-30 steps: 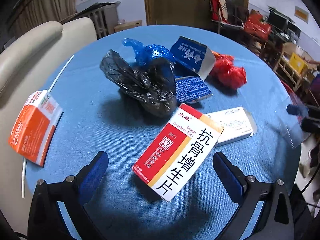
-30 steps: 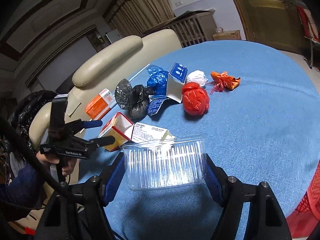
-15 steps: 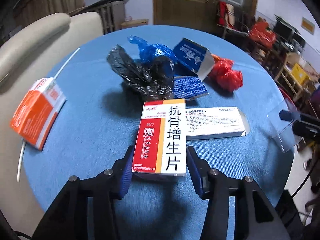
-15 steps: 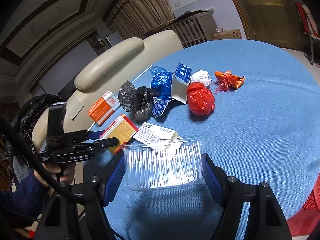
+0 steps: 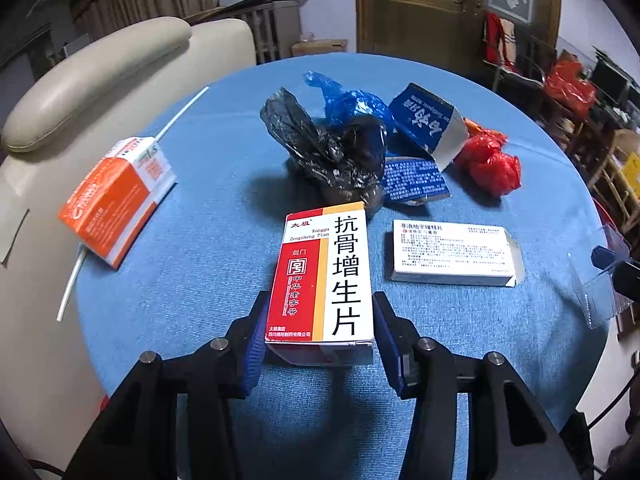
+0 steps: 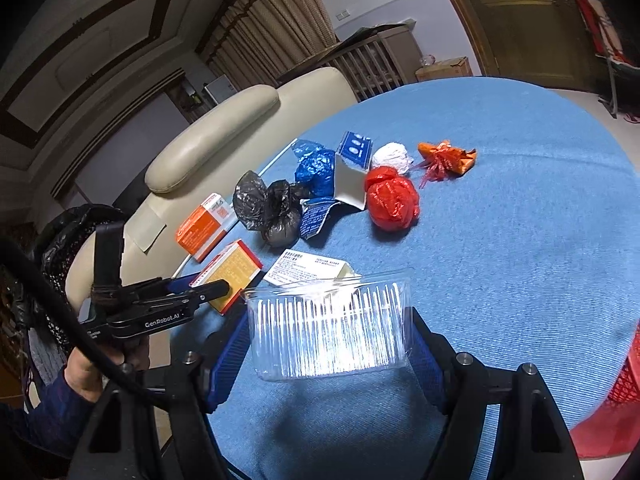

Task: Collect trash
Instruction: 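Carry the tray and medicine box to the red wastebasket and release both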

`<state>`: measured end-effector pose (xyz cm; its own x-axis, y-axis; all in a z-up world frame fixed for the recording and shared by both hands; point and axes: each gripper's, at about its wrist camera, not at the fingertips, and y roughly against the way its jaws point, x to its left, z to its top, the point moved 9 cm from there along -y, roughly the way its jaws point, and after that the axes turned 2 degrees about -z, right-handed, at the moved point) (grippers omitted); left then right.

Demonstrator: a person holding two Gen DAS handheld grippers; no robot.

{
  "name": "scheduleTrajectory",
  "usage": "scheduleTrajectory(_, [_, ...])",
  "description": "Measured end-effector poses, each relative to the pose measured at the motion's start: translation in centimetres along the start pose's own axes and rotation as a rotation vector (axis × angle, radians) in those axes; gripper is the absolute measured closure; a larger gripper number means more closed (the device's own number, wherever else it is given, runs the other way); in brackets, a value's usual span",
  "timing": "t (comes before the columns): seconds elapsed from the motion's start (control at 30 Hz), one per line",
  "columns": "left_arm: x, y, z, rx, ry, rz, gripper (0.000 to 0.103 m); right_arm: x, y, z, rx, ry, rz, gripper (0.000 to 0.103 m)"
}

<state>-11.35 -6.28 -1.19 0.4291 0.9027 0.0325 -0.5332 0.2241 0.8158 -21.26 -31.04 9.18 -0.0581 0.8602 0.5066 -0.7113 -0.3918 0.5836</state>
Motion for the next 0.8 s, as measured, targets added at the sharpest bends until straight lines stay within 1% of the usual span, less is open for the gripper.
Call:
scheduleTrajectory(0.2, [-0.7,1.3,1.2,-0.040,0.014,0.038,0.052,-0.2,0.6,0.4,-0.022,-0.015,-0.006,0.026])
scheduleTrajectory(0.33, [-1.0,2.0,2.0,-0.053,0.028,0.044,0.052,-0.2,1.1,0.7,-0.037,-0.020,-0.008,0.026])
scheduleTrajectory(0.6, [-2.9,2.7,3.6,-0.069,0.029,0.037,0.052,-0.8,2.4,1.3,-0.077,-0.039,-0.023,0.026])
scheduleTrajectory(0.8, [-5.1,3.1,4.7,-0.081,0.014,0.024,0.052,-2.4,3.9,1.7,-0.115,-0.069,-0.052,0.026])
